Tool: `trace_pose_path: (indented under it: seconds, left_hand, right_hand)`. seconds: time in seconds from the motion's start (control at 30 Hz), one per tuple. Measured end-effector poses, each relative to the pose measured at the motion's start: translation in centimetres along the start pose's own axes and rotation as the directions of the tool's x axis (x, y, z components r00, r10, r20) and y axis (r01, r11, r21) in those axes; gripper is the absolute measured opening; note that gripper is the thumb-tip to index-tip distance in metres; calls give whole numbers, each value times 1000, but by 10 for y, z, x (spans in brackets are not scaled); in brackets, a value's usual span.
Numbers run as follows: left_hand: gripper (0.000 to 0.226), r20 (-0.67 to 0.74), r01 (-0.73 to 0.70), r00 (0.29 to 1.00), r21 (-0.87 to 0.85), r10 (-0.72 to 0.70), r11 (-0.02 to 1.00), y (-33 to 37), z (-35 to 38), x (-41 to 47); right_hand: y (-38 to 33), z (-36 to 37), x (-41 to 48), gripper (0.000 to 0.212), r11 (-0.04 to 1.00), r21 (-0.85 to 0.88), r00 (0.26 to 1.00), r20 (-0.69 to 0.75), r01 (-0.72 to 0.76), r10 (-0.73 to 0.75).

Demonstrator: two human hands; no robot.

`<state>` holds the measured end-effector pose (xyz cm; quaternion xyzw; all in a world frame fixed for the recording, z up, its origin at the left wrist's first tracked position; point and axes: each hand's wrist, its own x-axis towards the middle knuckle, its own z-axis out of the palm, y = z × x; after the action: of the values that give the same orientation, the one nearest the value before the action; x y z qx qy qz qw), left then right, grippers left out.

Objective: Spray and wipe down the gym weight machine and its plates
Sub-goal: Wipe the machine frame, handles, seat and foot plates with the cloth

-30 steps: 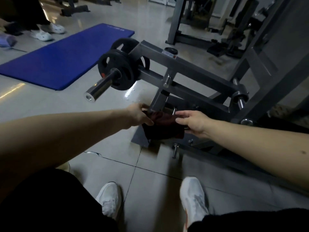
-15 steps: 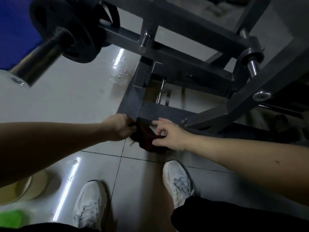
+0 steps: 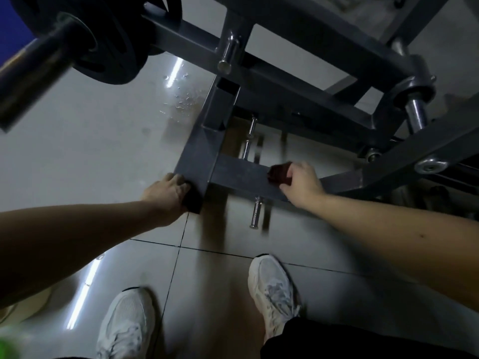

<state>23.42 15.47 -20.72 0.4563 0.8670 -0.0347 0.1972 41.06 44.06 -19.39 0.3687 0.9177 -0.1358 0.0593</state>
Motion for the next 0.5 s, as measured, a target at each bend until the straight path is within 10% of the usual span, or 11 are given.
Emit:
trace_pose_path:
  seconds: [0.17,0.37,0.5]
  left_hand:
    - [60,-54,-25,998,20,27,999,-13,10,2]
    - [59,-58,-40,997,40,43,998,-13,11,7]
    - [61,-57,-50,997,50,52,998,-13,5,9]
  right_hand:
    - [-51,53,-4,45,993,-116,999,45,28,-23]
    - [-97,60,-1,42,897,-97,893,189,431,-408]
    - [-74,36,21,38,932,-231,955,162,281,-248]
